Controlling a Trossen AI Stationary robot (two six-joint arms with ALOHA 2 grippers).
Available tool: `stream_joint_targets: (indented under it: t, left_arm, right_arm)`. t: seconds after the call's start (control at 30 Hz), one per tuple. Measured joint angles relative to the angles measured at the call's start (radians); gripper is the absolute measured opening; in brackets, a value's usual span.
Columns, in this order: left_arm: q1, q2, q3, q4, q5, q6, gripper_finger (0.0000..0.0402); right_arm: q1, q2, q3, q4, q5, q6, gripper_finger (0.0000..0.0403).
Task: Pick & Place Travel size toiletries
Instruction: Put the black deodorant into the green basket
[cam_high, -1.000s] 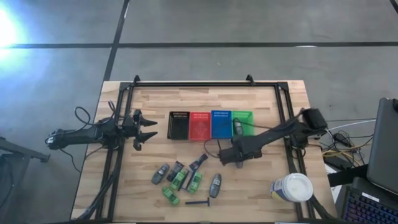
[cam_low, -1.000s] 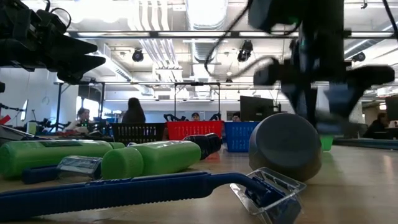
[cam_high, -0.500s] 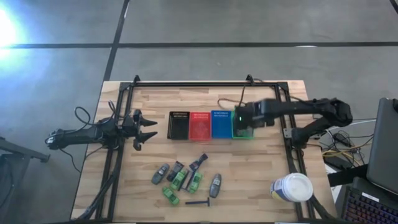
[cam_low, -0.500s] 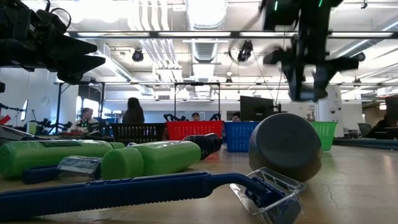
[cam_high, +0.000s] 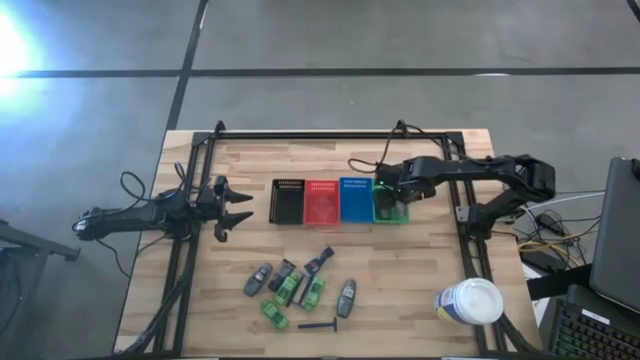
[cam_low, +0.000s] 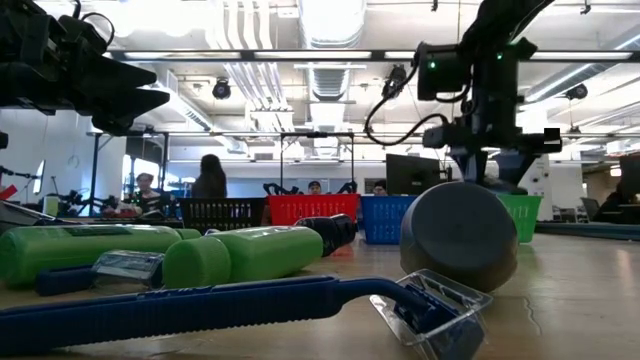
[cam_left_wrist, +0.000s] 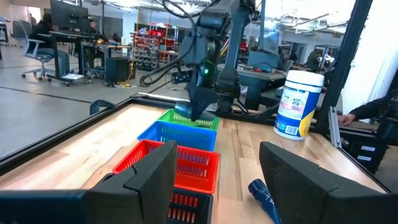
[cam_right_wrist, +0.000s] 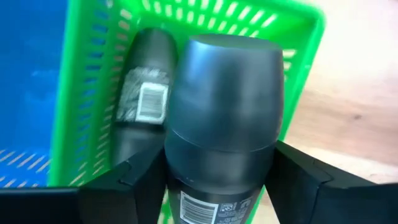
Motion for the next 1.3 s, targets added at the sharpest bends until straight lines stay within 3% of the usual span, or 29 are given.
stream_joint_targets:
  t: [0.17, 0.37, 0.57, 0.77, 0.93, 1.13, 1.3]
  left_arm:
    - [0.000, 0.000, 0.000, 0.000, 0.000, 0.000, 0.0234]
    - [0.000, 0.000, 0.000, 0.000, -0.002, 0.000, 0.0234]
    - [0.000, 0.000, 0.000, 0.000, -0.003, 0.000, 0.0234]
    - [0.000, 0.000, 0.000, 0.000, -0.002, 0.000, 0.0234]
    - [0.000, 0.000, 0.000, 0.000, -0.002, 0.000, 0.0234]
    - [0.000, 0.000, 0.000, 0.000, 0.000, 0.000, 0.0234]
    - [0.000, 0.000, 0.000, 0.001, 0.000, 0.000, 0.0234]
  right_arm:
    - [0.000, 0.016, 0.017, 0.000, 0.073, -0.010, 0.0276]
    - [0.019, 0.016, 0.064, -0.036, 0.078, -0.023, 0.0330]
    - [0.151, 0.013, 0.174, -0.122, 0.062, 0.032, 0.0357]
    - [0.370, 0.018, 0.214, -0.079, 0.031, 0.320, 0.0354]
    - [0.526, 0.068, 0.197, 0.125, 0.012, 0.499, 0.0337]
    - [0.662, 0.193, 0.215, 0.237, 0.013, 0.733, 0.0308]
    - [0.726, 0.347, 0.325, 0.253, -0.023, 0.869, 0.0292]
